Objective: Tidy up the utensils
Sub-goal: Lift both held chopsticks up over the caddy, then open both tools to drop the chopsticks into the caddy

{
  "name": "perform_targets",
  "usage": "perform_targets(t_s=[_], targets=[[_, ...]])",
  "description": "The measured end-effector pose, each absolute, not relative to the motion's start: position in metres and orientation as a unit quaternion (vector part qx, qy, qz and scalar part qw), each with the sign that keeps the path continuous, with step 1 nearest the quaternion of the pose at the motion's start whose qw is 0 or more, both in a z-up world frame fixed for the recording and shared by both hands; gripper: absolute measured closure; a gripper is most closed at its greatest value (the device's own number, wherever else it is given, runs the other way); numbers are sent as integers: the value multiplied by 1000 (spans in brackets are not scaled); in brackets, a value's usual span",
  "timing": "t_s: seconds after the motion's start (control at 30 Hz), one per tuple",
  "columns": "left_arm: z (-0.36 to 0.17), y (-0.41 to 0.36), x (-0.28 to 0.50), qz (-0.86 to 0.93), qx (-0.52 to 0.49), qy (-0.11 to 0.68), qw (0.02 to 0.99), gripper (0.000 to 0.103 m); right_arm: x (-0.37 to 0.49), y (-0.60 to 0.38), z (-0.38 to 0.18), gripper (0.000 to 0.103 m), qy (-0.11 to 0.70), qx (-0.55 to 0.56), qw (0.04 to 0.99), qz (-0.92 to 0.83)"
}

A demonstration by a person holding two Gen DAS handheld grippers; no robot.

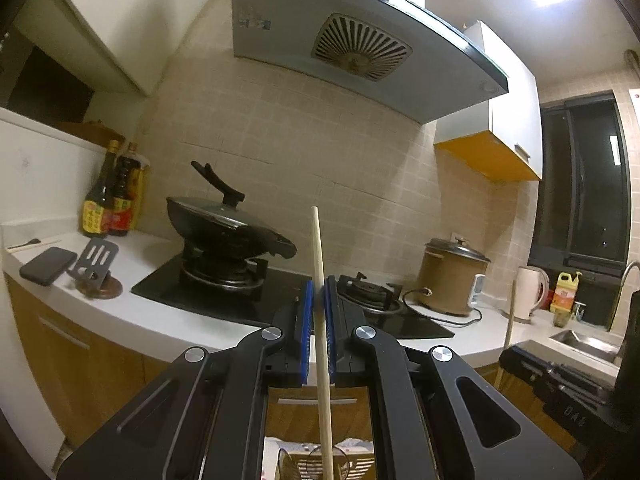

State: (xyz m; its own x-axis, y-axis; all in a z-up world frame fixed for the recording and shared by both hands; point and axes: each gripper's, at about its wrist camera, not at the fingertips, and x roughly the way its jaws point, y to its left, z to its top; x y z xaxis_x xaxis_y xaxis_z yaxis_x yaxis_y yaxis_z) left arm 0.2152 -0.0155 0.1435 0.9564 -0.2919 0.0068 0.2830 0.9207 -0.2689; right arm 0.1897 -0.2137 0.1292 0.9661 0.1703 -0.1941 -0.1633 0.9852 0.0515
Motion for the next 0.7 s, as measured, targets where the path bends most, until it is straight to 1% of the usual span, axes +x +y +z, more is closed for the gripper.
perform_targets(t_s=[0.13, 0.33, 0.7], targets=[[144, -13, 211, -133, -128, 7, 983, 99, 189, -211, 121, 99, 100, 12, 992, 79], [149, -4, 219, -139, -145, 12, 980, 99, 187, -208, 119, 99, 97, 8, 992, 80], [120, -8, 223, -153, -141, 39, 977, 99, 187, -211, 108, 99, 100, 6, 992, 79]])
